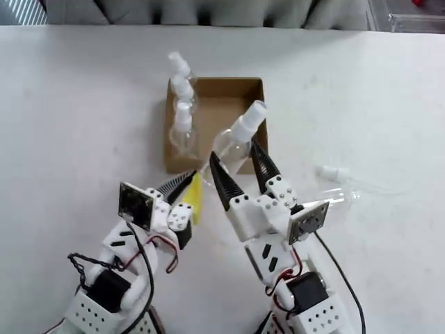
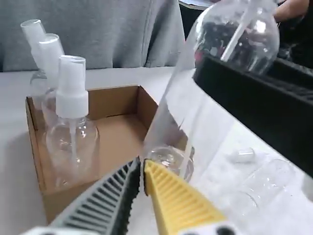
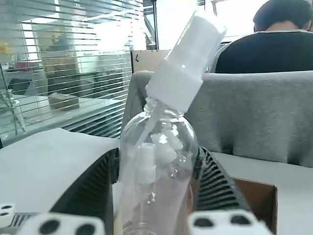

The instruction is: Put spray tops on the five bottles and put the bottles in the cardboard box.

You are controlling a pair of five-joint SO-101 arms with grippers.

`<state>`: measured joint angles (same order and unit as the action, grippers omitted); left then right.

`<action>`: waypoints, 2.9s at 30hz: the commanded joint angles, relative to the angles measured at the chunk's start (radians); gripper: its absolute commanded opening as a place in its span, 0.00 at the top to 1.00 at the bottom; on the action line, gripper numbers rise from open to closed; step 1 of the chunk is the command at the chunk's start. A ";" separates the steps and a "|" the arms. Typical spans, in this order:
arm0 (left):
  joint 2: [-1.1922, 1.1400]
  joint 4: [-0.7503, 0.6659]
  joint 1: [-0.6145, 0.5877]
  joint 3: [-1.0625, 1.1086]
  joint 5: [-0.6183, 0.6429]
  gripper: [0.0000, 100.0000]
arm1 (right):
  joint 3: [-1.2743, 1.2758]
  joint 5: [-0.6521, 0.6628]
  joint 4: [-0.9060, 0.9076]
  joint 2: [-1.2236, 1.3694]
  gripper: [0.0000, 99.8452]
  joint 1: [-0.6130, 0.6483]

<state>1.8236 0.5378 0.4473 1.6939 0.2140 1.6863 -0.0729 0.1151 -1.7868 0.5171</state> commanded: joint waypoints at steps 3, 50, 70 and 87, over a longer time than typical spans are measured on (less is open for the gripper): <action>0.012 0.018 -0.022 0.000 -0.012 0.98 | 0.005 0.000 -0.039 -0.016 0.98 -0.010; 0.008 0.456 -0.595 -0.002 -0.350 0.98 | -0.087 0.094 -0.185 -0.012 0.98 -0.166; 0.008 0.456 -0.598 -0.002 -0.351 0.98 | -0.387 0.086 -0.506 0.733 0.98 -0.168; 0.008 0.456 -0.598 -0.002 -0.351 0.98 | -0.718 0.092 -0.871 1.534 0.98 -0.173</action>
<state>1.8236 0.9874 -0.1588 1.6955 -0.1312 1.0817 0.0084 -0.7073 -0.3276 0.3498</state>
